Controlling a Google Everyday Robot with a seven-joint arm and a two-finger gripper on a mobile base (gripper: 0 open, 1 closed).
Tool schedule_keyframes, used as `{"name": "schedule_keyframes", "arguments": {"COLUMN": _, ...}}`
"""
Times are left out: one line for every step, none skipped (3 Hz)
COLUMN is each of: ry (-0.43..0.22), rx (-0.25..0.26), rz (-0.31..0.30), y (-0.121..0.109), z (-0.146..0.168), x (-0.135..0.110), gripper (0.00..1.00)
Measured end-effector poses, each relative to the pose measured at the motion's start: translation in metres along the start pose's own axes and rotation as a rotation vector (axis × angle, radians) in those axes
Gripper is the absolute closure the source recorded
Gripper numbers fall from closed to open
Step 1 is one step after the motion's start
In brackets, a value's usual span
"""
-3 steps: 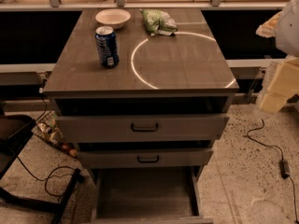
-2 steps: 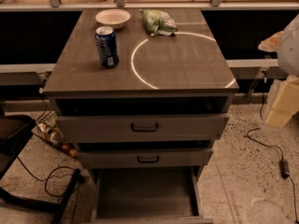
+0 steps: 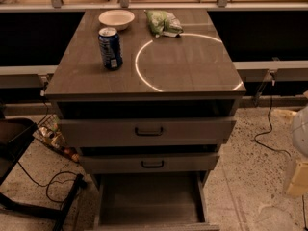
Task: Close bottom drawer
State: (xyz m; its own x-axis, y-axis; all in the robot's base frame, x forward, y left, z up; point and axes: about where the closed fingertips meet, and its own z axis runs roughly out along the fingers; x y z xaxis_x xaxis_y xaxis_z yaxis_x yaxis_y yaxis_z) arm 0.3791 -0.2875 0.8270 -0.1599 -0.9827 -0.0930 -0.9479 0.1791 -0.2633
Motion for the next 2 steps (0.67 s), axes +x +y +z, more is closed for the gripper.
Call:
{"name": "schedule_keyframes", "arguments": {"ry": -0.001, "rx": 0.002, "rz": -0.001, "y": -0.002, "z": -0.003, "x": -0.002, "gripper": 0.00}}
{"name": "schedule_keyframes", "arguments": {"ry": 0.004, "rx": -0.001, "rz": 0.001, "y": 0.006, "z": 0.025, "x": -0.009, "gripper": 0.00}}
